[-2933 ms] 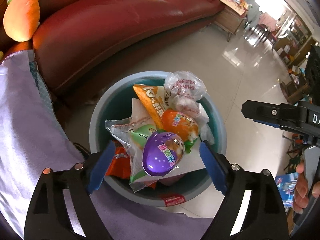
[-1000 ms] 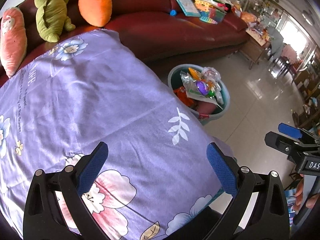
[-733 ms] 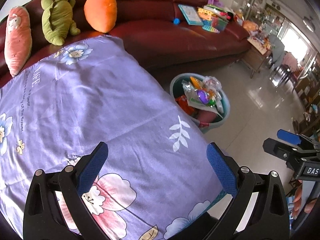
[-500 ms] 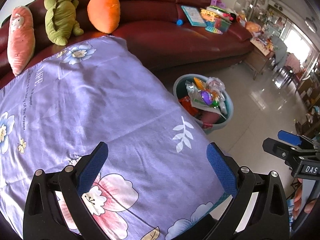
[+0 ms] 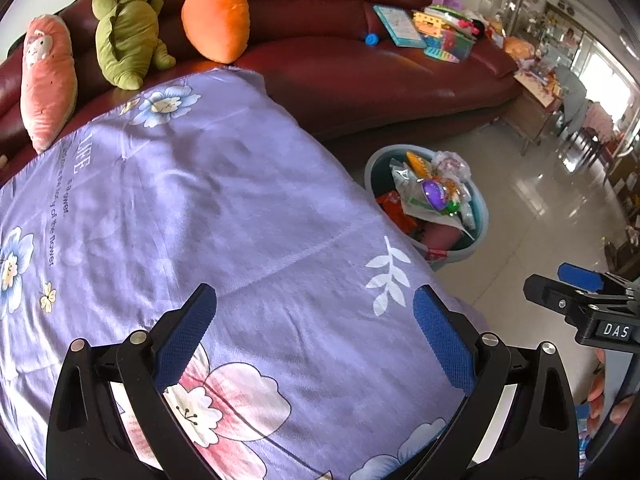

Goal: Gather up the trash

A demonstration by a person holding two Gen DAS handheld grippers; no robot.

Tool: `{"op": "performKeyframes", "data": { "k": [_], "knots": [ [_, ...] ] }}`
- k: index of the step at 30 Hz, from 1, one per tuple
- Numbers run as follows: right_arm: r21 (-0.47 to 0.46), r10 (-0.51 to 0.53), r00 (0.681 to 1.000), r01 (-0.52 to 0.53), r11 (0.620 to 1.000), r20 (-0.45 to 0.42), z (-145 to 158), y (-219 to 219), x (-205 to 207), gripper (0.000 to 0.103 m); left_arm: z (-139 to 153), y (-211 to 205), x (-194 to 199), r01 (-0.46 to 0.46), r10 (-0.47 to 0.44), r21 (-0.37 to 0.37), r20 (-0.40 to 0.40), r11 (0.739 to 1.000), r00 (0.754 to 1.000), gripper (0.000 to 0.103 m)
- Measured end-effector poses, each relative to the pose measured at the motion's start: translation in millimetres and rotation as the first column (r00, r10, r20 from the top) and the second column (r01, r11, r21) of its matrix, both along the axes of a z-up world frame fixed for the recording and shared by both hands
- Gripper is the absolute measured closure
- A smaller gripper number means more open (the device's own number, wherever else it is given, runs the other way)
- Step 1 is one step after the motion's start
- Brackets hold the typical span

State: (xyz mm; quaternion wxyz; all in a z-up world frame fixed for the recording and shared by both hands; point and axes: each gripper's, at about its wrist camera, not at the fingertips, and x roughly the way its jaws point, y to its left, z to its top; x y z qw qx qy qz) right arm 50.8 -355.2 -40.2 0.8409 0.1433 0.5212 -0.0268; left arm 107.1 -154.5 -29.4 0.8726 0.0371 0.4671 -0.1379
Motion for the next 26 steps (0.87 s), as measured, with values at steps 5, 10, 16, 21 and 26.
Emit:
{"op": "performKeyframes", "data": {
  "k": [5, 10, 16, 21, 26],
  "knots": [
    [-0.002, -0.002, 1.000, 0.002, 1.000, -0.014, -6.8, -2.7, 7.1, 0.007, -8.4, -1.1, 6.4, -0.004, 0.004, 0.003, -0.020, 1.000, 1.000, 0.004],
    [-0.002, -0.002, 1.000, 0.002, 1.000, -0.028, -12.3, -4.6, 13.4, 0.007, -15.2, -2.5, 12.3, -0.007, 0.007, 0.009, -0.038, 1.000, 0.999, 0.004],
    [-0.010, -0.004, 0.999, 0.004, 1.000, -0.043, -17.5, -6.2, 21.2, 0.007, -20.3, -3.2, 18.4, -0.011, 0.012, 0.013, -0.055, 1.000, 0.998, 0.004],
    [-0.017, -0.004, 0.999, 0.004, 1.000, -0.051, -19.7, -8.2, 27.5, 0.007, -24.0, -3.2, 25.4, -0.014, 0.015, 0.010, -0.069, 1.000, 0.997, 0.004],
    [-0.021, -0.007, 0.998, 0.006, 1.000, -0.057, -21.6, -10.5, 33.6, 0.007, -27.7, -2.1, 30.8, -0.027, 0.028, 0.006, -0.079, 1.000, 0.997, 0.004]
  ]
}}
